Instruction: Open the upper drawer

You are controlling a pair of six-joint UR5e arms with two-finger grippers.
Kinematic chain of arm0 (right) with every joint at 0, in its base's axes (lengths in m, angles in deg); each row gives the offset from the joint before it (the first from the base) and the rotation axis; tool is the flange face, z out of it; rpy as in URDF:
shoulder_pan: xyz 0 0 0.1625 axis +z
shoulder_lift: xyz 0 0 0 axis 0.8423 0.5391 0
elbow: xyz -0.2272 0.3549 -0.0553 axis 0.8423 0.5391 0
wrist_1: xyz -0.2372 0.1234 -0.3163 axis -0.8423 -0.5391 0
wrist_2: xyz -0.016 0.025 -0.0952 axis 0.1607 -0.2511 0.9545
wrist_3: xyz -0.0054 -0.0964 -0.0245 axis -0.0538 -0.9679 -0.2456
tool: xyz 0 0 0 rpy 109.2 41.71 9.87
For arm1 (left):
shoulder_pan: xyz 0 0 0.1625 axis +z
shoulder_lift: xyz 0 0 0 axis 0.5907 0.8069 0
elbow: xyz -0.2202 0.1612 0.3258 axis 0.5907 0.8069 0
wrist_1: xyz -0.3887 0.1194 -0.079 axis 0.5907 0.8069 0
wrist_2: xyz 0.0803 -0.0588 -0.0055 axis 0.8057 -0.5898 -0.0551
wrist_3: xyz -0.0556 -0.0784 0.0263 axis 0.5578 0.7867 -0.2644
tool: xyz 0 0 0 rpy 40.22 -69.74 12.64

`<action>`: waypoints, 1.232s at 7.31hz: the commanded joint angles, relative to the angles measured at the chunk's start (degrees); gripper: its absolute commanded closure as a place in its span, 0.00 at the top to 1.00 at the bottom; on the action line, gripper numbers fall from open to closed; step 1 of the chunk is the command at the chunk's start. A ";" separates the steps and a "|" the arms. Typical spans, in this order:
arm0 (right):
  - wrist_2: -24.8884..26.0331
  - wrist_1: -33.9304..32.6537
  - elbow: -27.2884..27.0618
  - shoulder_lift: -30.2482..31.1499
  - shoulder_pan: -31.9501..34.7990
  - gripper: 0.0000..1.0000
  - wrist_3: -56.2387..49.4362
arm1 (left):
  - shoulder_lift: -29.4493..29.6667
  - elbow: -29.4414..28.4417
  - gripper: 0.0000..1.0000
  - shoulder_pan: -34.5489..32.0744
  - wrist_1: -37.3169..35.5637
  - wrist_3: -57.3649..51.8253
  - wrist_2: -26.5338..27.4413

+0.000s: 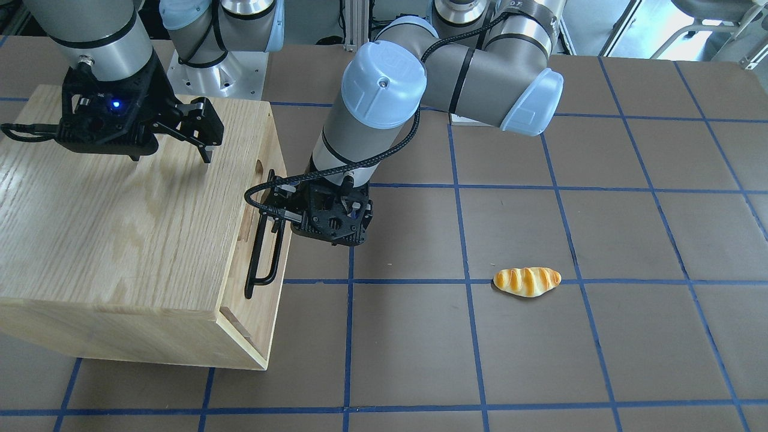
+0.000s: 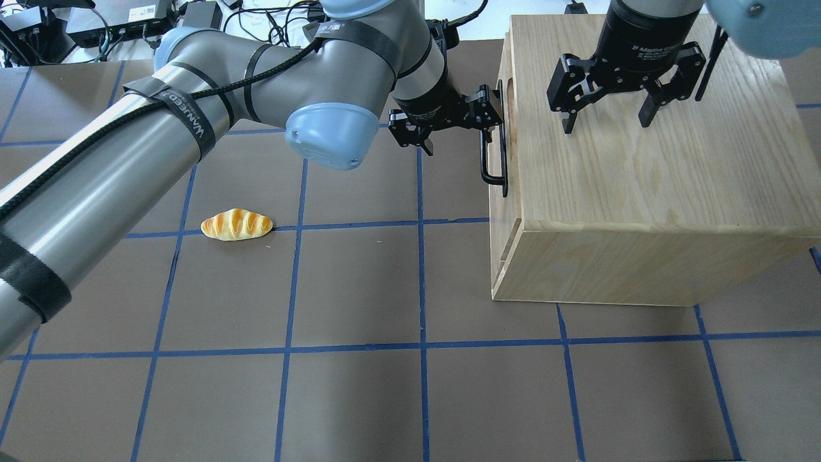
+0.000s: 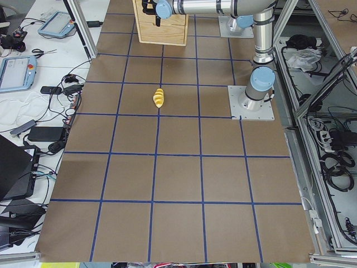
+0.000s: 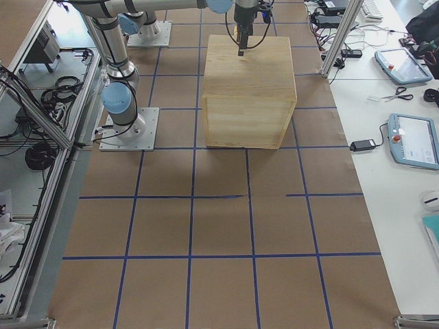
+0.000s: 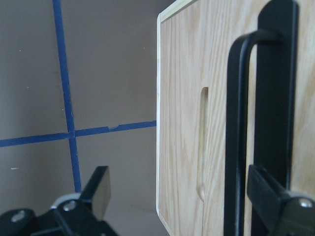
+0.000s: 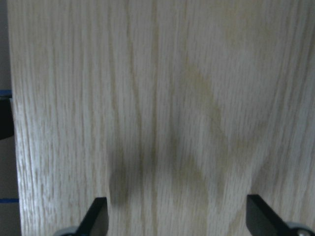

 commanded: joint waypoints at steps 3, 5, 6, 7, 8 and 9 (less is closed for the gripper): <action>0.00 0.00 0.02 0.00 0.00 1.00 -0.08 | 0.29 -0.17 1.00 0.00 -0.11 -1.72 1.67; 0.00 0.00 0.02 0.00 -0.09 1.00 0.00 | 0.21 -0.26 1.00 0.00 -0.03 -1.73 2.46; 0.00 0.00 0.02 0.00 0.00 1.00 -0.08 | 0.12 -0.52 1.00 0.09 0.15 -1.73 2.64; 0.00 0.00 0.02 0.00 0.00 1.00 -0.08 | -0.06 -0.61 1.00 0.26 0.24 -1.73 2.64; 0.00 0.00 0.02 0.00 0.00 1.00 0.00 | 0.03 -0.61 1.00 0.26 0.24 -1.73 2.64; 0.00 0.00 0.02 0.00 0.00 1.00 0.00 | 0.03 -0.61 1.00 0.26 0.58 -1.73 3.68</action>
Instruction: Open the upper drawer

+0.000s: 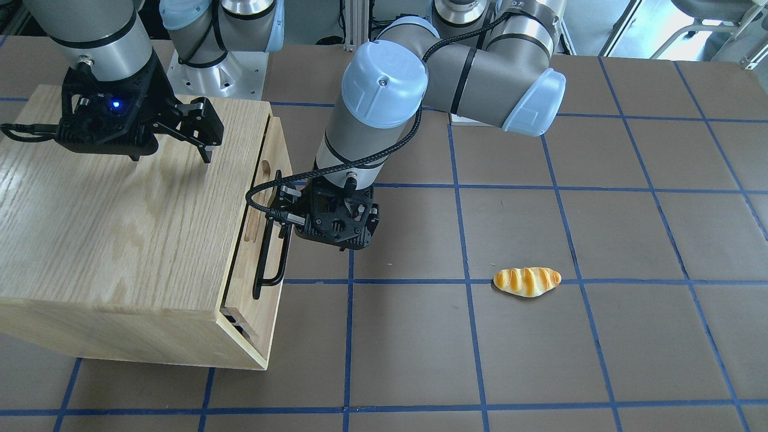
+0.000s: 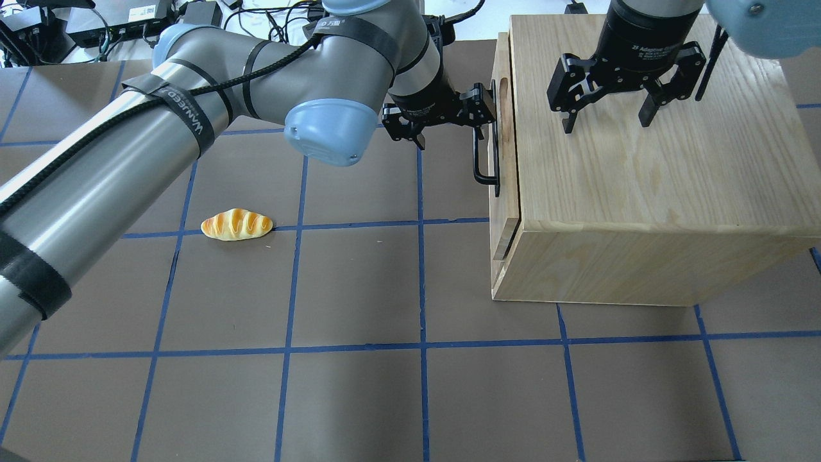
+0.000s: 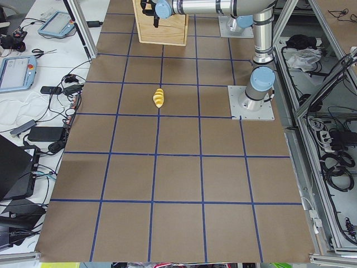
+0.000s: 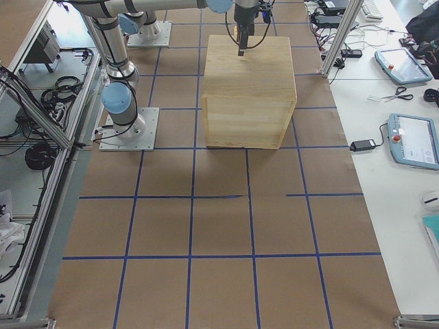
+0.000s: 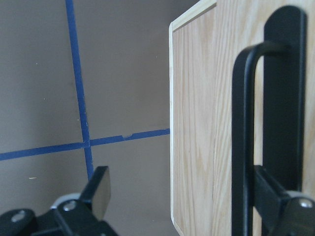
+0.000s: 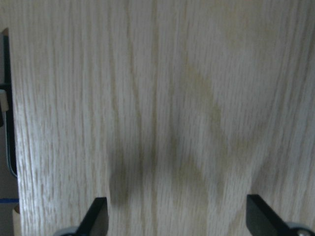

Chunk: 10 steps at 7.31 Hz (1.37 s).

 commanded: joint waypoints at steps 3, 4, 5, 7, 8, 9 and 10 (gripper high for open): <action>0.00 0.00 0.00 0.00 0.00 1.00 0.03 | 0.08 -0.03 1.00 0.04 0.28 -0.35 2.63; 0.00 0.00 0.00 0.00 0.00 1.00 -0.06 | 0.08 -0.03 1.00 0.12 0.36 -0.35 2.98; 0.00 0.00 -0.09 0.00 0.00 1.00 -0.06 | 0.08 -0.12 1.00 0.12 0.36 -0.35 2.98; 0.00 0.00 0.00 0.00 0.00 1.00 -0.06 | -0.01 -0.12 1.00 0.30 0.36 -0.35 4.11; 0.00 0.00 0.00 0.00 0.00 1.00 0.03 | -0.09 -0.12 1.00 0.30 0.36 -0.44 4.21; 0.00 0.00 0.00 0.00 0.00 1.00 -0.06 | -0.09 -0.21 1.00 0.56 0.36 -0.44 4.21; 0.00 0.00 0.00 0.00 0.00 1.00 0.03 | -0.44 -0.12 1.00 1.69 0.45 -0.61 4.21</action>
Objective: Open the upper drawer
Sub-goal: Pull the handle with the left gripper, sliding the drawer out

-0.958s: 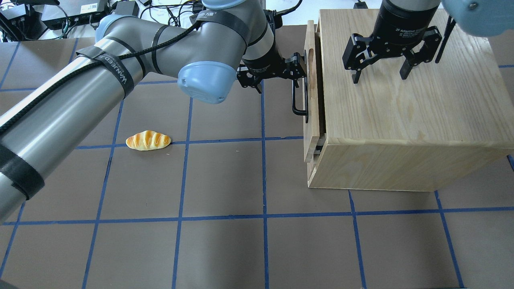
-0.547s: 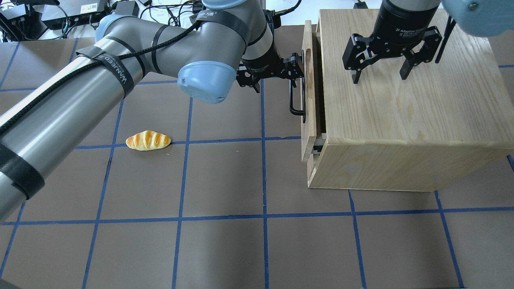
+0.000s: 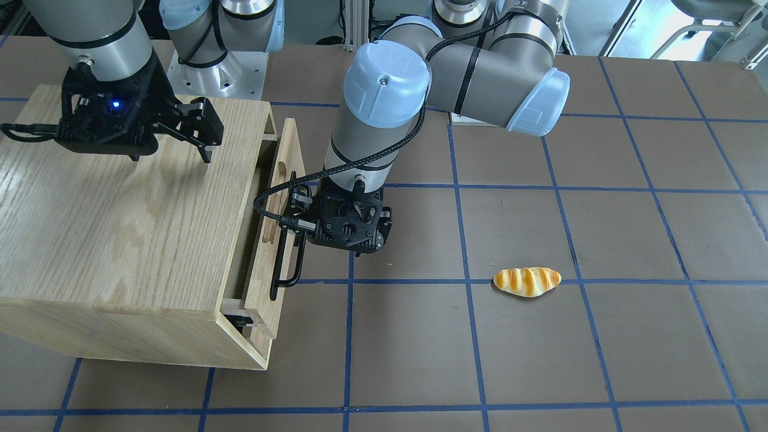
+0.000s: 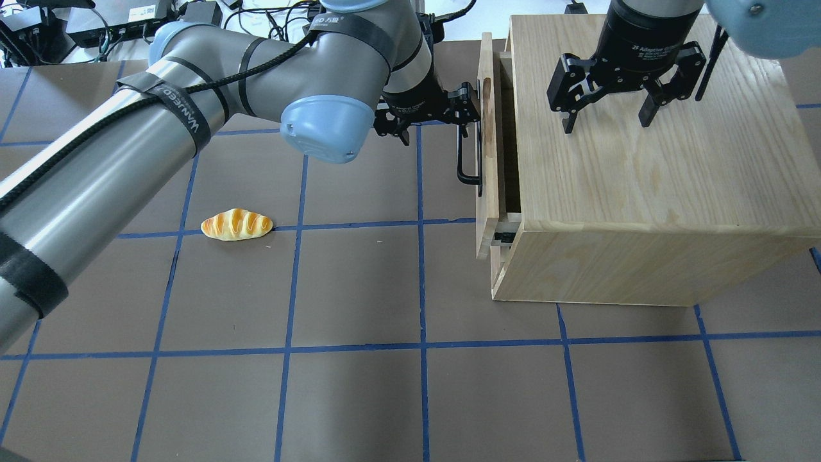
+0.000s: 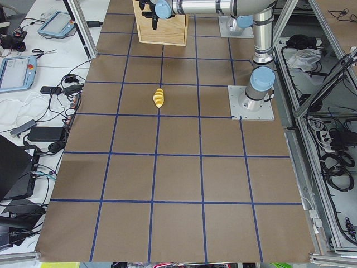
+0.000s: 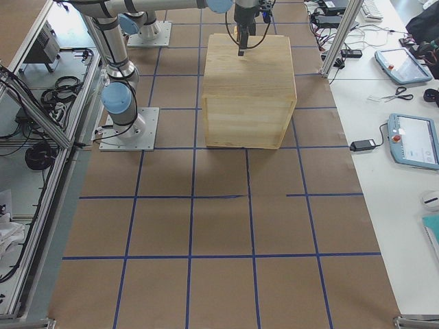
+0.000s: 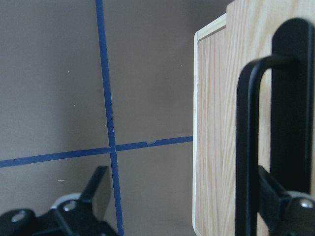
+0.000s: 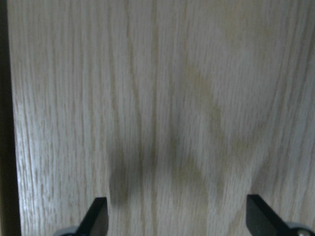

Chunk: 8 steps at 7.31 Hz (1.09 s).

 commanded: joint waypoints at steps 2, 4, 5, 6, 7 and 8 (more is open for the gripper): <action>0.00 0.00 0.00 0.00 0.01 1.00 -0.04 | -0.28 0.04 1.00 1.34 0.51 -0.50 0.06; 0.00 0.00 0.00 0.00 0.01 1.00 0.05 | -0.63 0.04 1.00 1.61 0.95 -1.29 0.14; 0.00 0.00 0.00 0.00 0.01 1.00 0.05 | -1.16 0.04 1.00 2.30 1.56 -1.64 0.14; 0.00 0.00 0.00 0.00 0.01 1.00 0.05 | -1.34 0.04 1.00 2.57 2.52 -2.25 0.14; 0.00 0.00 0.00 0.00 0.01 1.00 0.05 | -1.34 0.04 1.00 3.18 2.62 -2.43 0.14; 0.00 0.00 0.00 0.00 0.01 1.00 -0.04 | -1.34 0.13 1.00 3.71 2.71 -2.61 0.14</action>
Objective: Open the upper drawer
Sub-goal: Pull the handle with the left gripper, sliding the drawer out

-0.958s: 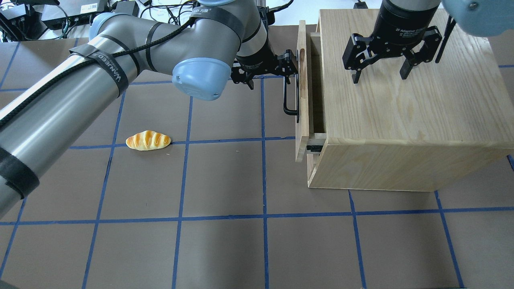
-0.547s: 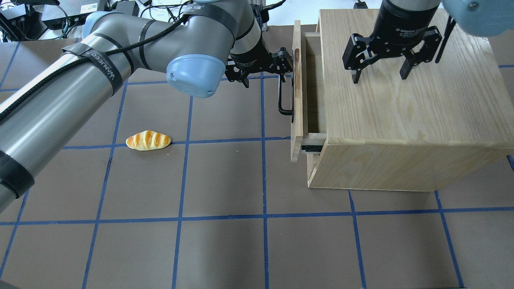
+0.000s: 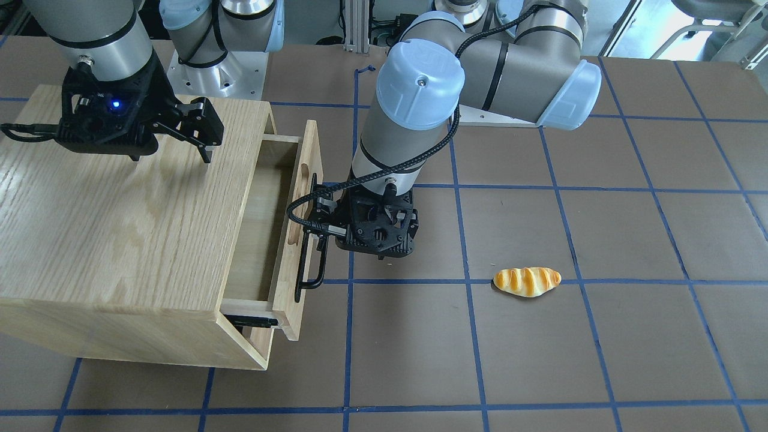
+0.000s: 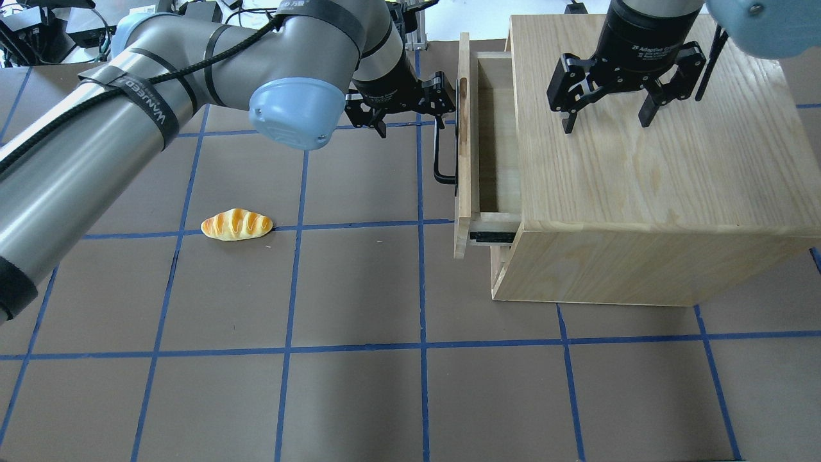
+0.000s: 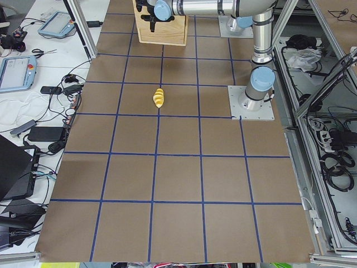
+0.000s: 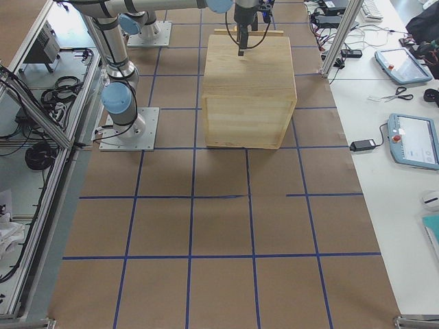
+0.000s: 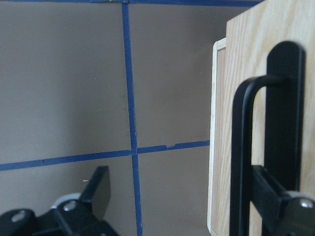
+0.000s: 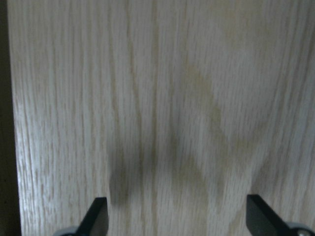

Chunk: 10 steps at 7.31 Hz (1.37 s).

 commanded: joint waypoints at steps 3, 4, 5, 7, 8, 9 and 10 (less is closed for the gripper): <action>0.00 0.00 0.00 0.00 0.00 1.00 0.02 | -0.05 -0.03 1.00 0.96 0.35 -1.44 0.09; 0.00 0.00 0.00 0.00 0.00 1.00 -0.07 | -0.05 -0.03 1.00 0.96 0.35 -1.96 1.83; 0.00 0.00 0.00 0.00 0.00 1.00 0.02 | -0.14 -0.03 1.00 0.96 0.44 -2.32 2.02; 0.00 0.00 0.00 0.00 -0.09 1.00 0.02 | -0.31 -0.03 1.00 1.83 0.61 -3.02 2.03; 0.00 0.00 -0.09 0.00 0.00 1.00 0.02 | -0.49 -0.03 1.00 3.40 1.31 -3.29 1.94; 0.00 0.00 0.00 0.00 0.00 1.00 0.02 | -0.58 -0.03 1.00 3.59 1.40 -5.64 2.02; 0.00 0.00 0.00 0.00 0.00 1.00 0.02 | -0.49 -0.03 1.00 3.68 1.41 -5.84 2.03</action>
